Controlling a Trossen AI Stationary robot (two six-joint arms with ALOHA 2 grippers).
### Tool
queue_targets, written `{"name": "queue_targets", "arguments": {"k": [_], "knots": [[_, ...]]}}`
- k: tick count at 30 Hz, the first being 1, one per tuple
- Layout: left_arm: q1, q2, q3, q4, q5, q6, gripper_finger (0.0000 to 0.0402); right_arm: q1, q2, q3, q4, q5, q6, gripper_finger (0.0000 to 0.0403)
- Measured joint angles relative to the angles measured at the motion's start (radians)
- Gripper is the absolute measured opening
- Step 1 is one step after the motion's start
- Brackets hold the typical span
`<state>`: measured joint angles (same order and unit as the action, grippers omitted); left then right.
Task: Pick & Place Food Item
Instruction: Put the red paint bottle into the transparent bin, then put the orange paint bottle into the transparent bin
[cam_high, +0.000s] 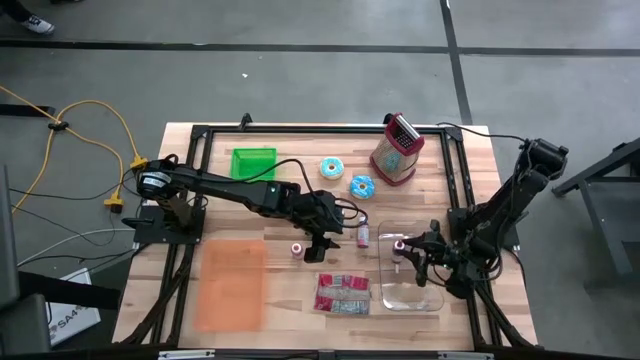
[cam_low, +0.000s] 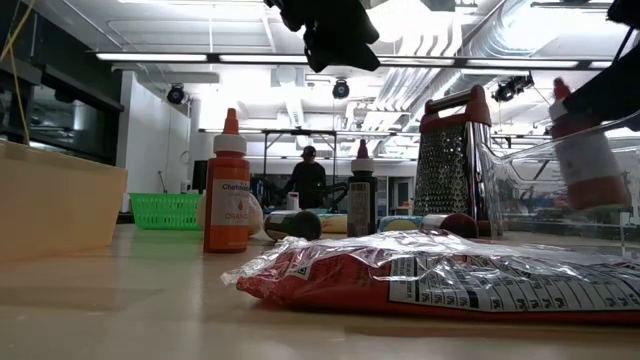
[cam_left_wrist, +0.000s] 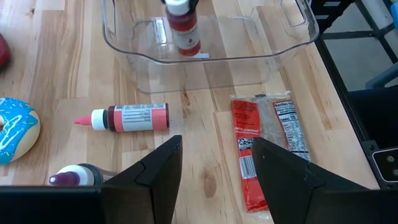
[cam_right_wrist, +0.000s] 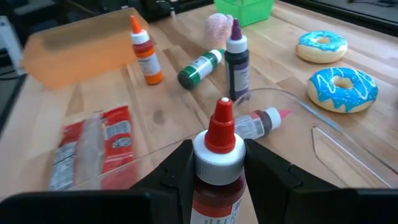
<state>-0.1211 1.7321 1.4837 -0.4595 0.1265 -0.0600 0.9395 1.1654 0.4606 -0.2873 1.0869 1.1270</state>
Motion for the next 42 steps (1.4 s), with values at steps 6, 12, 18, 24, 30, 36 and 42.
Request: {"name": "queue_targets", "arguments": {"k": [6,12,18,24,30,36,42], "knots": [[0.000,0.000,0.000,0.000,0.000,0.000,0.0189,-0.026,0.098,-0.001,0.042,0.039,0.009,0.0110],[0.000,0.000,0.000,0.000,0.000,0.000,0.0189,-0.040,0.167,-0.001,0.057,0.045,0.058,0.0110],[0.000,0.000,0.000,0.000,0.000,0.000,0.0189,-0.039,0.202,-0.001,0.088,0.066,0.058,0.0110],[0.000,0.000,0.000,0.000,0.000,0.000,0.0189,-0.039,0.202,-0.001,0.090,0.074,0.055,0.0133],[0.000,0.000,0.000,0.000,0.000,0.000,0.0189,-0.039,0.202,0.000,0.091,0.077,0.037,0.0161],[0.000,0.000,0.000,0.000,0.000,0.000,0.0189,-0.039,0.202,0.000,0.105,0.078,0.014,0.0177],[0.000,0.000,0.000,0.000,0.000,0.000,0.0189,-0.039,0.173,0.000,0.165,0.103,-0.115,0.0176]]}}
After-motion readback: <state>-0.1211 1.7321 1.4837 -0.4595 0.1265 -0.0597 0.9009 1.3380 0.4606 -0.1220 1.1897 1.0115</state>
